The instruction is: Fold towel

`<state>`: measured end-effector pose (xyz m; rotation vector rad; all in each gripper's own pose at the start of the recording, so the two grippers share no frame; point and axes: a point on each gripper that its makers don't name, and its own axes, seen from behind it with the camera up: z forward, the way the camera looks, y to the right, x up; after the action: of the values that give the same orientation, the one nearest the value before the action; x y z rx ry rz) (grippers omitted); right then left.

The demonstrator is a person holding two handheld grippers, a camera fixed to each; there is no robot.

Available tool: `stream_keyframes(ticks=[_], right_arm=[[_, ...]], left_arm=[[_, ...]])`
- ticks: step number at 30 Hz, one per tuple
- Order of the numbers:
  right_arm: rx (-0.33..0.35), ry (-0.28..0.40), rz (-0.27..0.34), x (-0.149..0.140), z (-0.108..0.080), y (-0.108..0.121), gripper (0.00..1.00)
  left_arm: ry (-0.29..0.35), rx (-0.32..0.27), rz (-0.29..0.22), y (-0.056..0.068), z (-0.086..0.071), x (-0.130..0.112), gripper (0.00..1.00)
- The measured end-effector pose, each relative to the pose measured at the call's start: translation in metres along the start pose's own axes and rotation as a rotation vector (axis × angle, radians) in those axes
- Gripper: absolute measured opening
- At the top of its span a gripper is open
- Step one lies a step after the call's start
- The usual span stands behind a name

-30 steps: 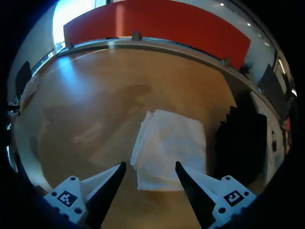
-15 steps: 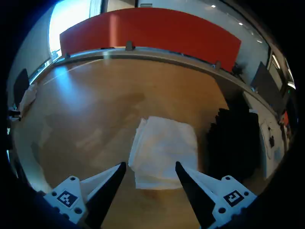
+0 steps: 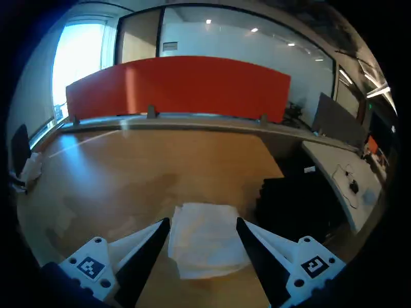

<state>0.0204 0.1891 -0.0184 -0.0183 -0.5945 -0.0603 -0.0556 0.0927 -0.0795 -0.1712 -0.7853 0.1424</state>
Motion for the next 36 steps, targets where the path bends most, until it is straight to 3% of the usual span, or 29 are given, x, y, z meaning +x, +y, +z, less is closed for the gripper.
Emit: stream_keyframes(ticks=[7, 18, 30, 36], right_arm=[[-0.068, 0.129, 0.036, 0.030, -0.009, 0.011, 1.00], [-0.102, 0.204, 0.059, 0.048, -0.013, 0.011, 1.00], [-0.107, 0.379, 0.060, 0.098, -0.035, 0.001, 1.00], [-0.097, 0.458, 0.041, 0.119, -0.051, -0.012, 1.00]], left_arm=[[0.038, 0.007, -0.017, -0.005, -0.002, 0.015, 0.93], [0.125, 0.012, -0.052, -0.012, -0.005, 0.043, 0.93], [0.284, 0.053, -0.098, -0.028, -0.016, 0.083, 0.93], [0.424, 0.071, -0.100, -0.036, -0.032, 0.114, 0.93]])
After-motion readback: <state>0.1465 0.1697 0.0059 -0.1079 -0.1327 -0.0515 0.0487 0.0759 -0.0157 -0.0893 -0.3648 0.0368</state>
